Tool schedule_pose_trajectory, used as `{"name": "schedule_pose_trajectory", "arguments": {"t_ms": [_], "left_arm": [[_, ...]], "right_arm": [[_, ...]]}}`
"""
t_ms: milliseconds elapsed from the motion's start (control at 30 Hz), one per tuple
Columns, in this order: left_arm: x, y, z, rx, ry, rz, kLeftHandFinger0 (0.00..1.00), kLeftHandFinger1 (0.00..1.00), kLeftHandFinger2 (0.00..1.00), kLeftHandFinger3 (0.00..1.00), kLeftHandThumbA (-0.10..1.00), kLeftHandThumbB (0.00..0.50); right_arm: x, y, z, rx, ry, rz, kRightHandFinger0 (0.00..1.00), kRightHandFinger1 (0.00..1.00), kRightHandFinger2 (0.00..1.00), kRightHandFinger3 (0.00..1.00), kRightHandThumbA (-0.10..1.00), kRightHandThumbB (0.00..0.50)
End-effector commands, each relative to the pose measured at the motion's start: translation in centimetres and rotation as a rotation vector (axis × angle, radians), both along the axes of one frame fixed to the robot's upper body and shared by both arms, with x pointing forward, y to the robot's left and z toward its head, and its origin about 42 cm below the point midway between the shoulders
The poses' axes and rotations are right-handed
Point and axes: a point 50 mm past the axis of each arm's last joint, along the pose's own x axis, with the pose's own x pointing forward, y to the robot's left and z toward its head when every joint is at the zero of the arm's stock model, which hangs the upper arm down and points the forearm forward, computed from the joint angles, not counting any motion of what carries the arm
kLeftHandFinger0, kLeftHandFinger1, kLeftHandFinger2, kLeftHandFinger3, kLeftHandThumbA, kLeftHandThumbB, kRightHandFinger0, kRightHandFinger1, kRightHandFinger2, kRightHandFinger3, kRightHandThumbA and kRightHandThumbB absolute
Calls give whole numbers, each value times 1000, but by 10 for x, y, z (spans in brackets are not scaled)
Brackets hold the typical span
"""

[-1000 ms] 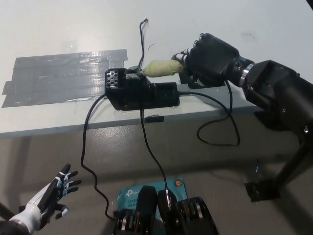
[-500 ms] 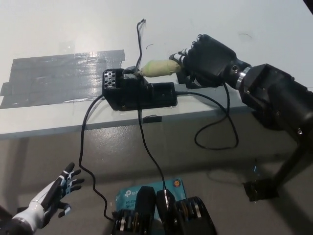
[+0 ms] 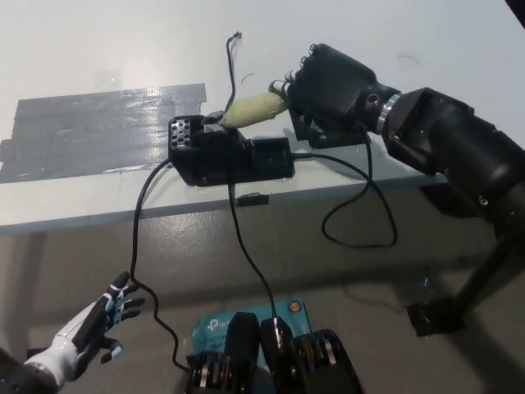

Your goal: The robot uses its right hand to grab and lift the soldering gun kept on the middle of the table and puts it in its base

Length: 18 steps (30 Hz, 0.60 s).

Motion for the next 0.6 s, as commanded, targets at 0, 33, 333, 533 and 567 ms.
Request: {"name": "schedule_pose_trajectory", "arguments": {"t_ms": [0,33,333,533,567], "left_arm": [[10,0,17,9,-51,-30,908,1000,996,1000,1000,255],[10,-1,17,10,-50,-32,907,1000,995,1000,1000,255],[11,-3,17,21,-60,-38,870,1000,973,1000,1000,256],[9,-1,16,24,-54,-36,864,1000,973,1000,1000,270],[9,-1,15,13,-51,-36,870,1000,982,1000,1000,267]], "right_arm": [[-1,34,31,28,-70,100,0,0,325,237,-10,143],[-1,33,31,29,-70,99,0,0,324,236,-9,142],[-12,36,0,87,60,73,0,0,278,308,-100,128],[-12,41,12,15,4,10,986,963,1000,1000,292,310],[-13,41,13,-2,-14,-37,1000,1000,1000,1000,448,470]]}}
